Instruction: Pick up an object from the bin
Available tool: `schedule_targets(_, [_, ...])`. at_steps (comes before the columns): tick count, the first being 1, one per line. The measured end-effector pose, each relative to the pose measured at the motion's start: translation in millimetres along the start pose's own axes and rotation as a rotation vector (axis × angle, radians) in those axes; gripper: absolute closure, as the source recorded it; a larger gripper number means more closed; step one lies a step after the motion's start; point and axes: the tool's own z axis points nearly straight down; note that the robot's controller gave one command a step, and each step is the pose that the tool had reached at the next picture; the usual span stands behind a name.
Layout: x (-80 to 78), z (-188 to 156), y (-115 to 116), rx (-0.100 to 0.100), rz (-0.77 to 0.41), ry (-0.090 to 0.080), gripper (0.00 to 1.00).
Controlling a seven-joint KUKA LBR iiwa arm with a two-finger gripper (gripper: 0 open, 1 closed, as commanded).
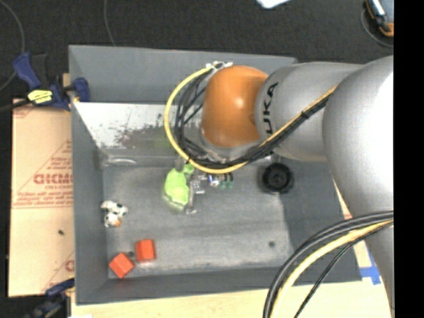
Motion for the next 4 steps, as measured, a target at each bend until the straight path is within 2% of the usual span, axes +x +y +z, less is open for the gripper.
schedule_targets(1, [-24.3,40.2,-27.6,0.003,-0.133,-0.002,1.00])
schedule_targets(2, [-24.3,40.2,-27.6,0.003,-0.132,-0.002,1.00])
schedule_targets(3, [-20.5,40.1,-32.7,0.003,-0.303,-0.007,1.00])
schedule_targets(4, [-20.5,40.1,-32.6,0.003,-0.301,-0.006,1.00])
